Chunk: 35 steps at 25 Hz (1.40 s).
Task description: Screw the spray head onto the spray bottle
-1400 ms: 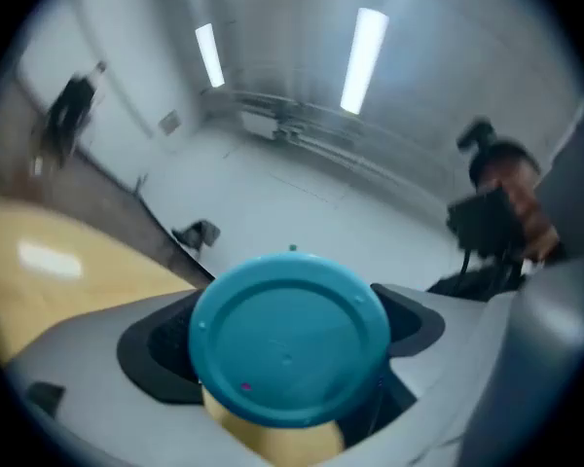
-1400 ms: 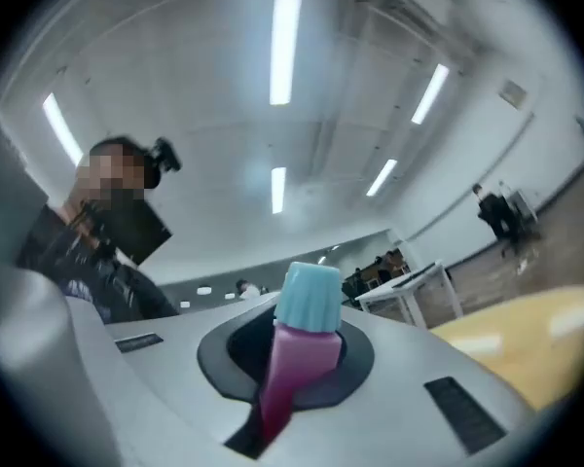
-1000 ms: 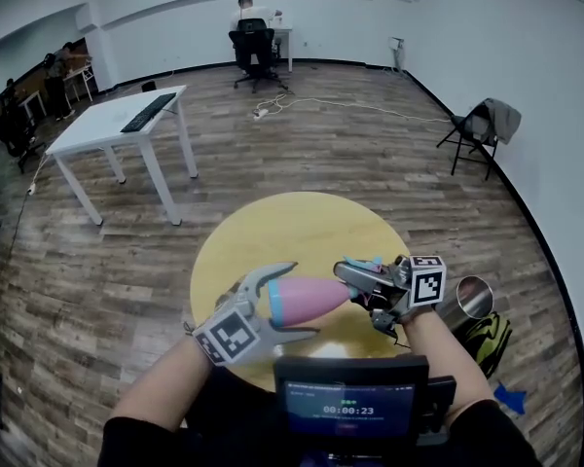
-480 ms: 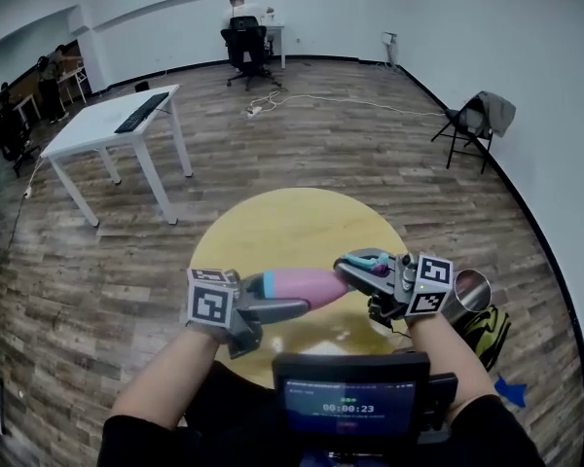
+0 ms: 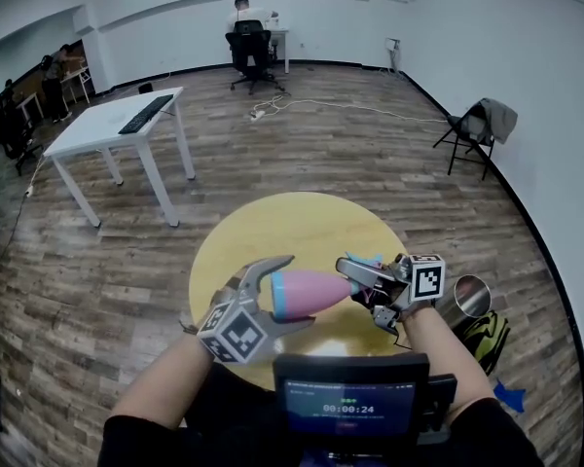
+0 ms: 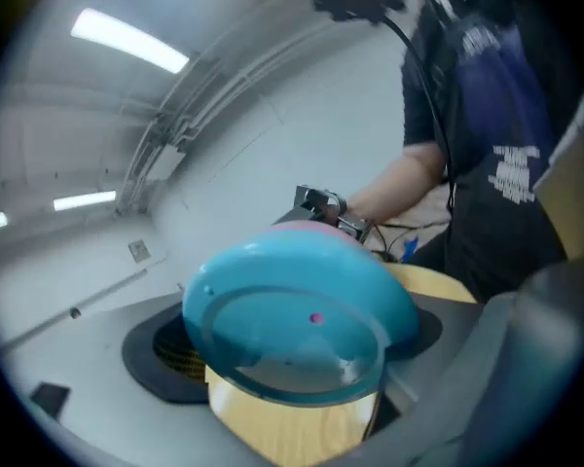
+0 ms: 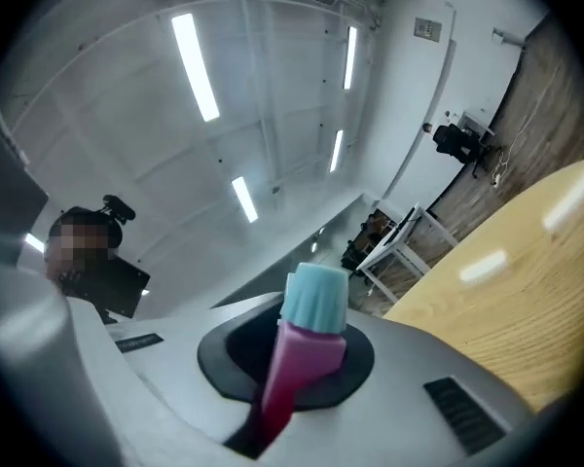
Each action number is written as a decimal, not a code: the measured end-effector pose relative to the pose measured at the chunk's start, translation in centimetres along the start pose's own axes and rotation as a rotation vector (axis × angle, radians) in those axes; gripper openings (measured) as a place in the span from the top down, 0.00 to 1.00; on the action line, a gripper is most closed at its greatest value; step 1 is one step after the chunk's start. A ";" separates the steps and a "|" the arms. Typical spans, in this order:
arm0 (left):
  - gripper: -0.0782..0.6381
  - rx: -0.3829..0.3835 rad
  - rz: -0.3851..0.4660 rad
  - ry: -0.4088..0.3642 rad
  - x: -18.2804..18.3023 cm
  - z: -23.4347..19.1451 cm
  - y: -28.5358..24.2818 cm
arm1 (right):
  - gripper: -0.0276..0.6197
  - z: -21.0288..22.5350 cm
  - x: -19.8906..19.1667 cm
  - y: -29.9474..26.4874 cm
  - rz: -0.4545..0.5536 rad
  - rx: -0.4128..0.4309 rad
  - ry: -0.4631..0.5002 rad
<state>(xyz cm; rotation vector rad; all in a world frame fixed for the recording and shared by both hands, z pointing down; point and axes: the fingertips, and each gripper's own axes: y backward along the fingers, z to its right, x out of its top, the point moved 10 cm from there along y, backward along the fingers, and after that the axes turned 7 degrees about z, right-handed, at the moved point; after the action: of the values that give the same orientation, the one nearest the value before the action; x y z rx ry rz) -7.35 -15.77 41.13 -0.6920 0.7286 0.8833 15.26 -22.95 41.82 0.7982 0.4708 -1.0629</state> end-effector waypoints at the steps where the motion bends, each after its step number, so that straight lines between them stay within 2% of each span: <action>1: 0.16 -0.029 0.023 0.060 0.2 -0.4 0.1 | 0.93 -0.7 0.3 -0.1 -0.011 -0.007 0.070; 3: 0.16 -0.110 0.078 0.212 0.2 -1.1 0.3 | 0.93 -2.6 0.8 -0.5 -0.020 -0.002 0.235; 4: 0.16 -0.164 0.110 0.330 0.0 -1.5 0.3 | 0.93 -3.8 0.9 -0.8 -0.028 0.012 0.336; 6: 0.16 -0.311 0.145 0.632 -1.0 -1.9 0.4 | 0.93 -6.3 0.8 -1.6 -0.075 0.066 0.583; 8: 0.16 -0.512 0.168 1.007 -2.3 -1.8 0.1 | 0.93 -8.8 0.2 -2.4 -0.155 0.150 0.824; 9: 0.16 -0.597 0.186 1.170 -2.8 -1.5 -0.1 | 0.93 -9.7 -0.2 -2.8 -0.189 0.188 0.904; 10: 0.16 -0.645 0.207 1.270 -3.1 -1.3 -0.1 | 0.93 -10.3 -0.4 -3.1 -0.209 0.213 0.945; 11: 0.16 -0.649 0.227 1.300 -3.2 -1.2 -0.1 | 0.93 -10.3 -0.5 -3.1 -0.209 0.219 0.945; 12: 0.16 -0.615 0.257 1.286 -3.1 -1.4 0.1 | 0.93 -9.6 -0.4 -2.9 -0.191 0.203 0.904; 14: 0.15 -0.465 0.360 1.187 -2.0 -2.5 1.1 | 0.93 -7.0 0.4 -1.8 -0.107 0.125 0.702; 15: 0.15 -0.358 0.405 1.082 -1.2 -3.1 1.8 | 0.93 -5.5 1.0 -1.1 -0.046 0.082 0.558; 16: 0.15 -0.242 0.418 0.943 -0.4 -3.6 2.6 | 0.93 -3.9 1.4 -0.5 0.019 0.046 0.408; 18: 0.15 -0.052 0.354 0.644 0.7 -3.4 3.4 | 0.93 -1.5 1.5 0.3 0.127 0.009 0.146; 19: 0.15 0.000 0.301 0.517 0.9 -2.9 3.3 | 0.93 -0.9 1.1 0.4 0.156 0.004 0.058; 21: 0.14 0.051 0.197 0.332 1.1 -1.9 2.2 | 0.93 -0.6 0.7 0.4 0.164 -0.005 0.004; 22: 0.13 0.075 0.165 0.279 1.0 -1.7 1.8 | 0.93 -0.7 0.7 0.3 0.156 -0.011 0.015; 23: 0.13 0.092 0.160 0.264 0.9 -1.8 1.7 | 0.93 -1.0 0.7 0.0 0.144 -0.015 0.035; 24: 0.13 0.083 0.181 0.296 0.8 -2.1 1.9 | 0.93 -1.3 0.9 -0.2 0.123 -0.016 0.068; 25: 0.15 0.031 0.218 0.368 0.7 -2.5 2.1 | 0.93 -1.8 1.0 -0.4 0.089 -0.008 0.112; 27: 0.15 -0.170 0.299 0.533 0.7 -2.5 2.2 | 0.93 -3.3 1.1 -1.1 0.016 0.039 0.195; 28: 0.15 -0.257 0.323 0.576 0.6 -2.0 2.0 | 0.93 -4.2 1.2 -1.4 -0.010 0.064 0.240; 29: 0.15 -0.314 0.320 0.588 0.5 -1.5 1.8 | 0.93 -5.1 1.3 -1.6 -0.031 0.080 0.293; 32: 0.16 -0.426 0.215 0.627 0.1 -0.6 1.0 | 0.93 -7.2 1.5 -1.8 -0.090 0.101 0.489; 35: 0.16 -0.553 0.204 0.788 -0.6 -0.1 0.7 | 0.93 -9.2 1.0 -2.1 -0.136 0.158 0.715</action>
<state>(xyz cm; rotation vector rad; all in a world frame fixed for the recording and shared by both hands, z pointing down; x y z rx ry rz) -8.28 -15.78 41.33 -1.5234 1.2848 1.0092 14.02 -16.98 34.55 1.3046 1.0651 -0.9245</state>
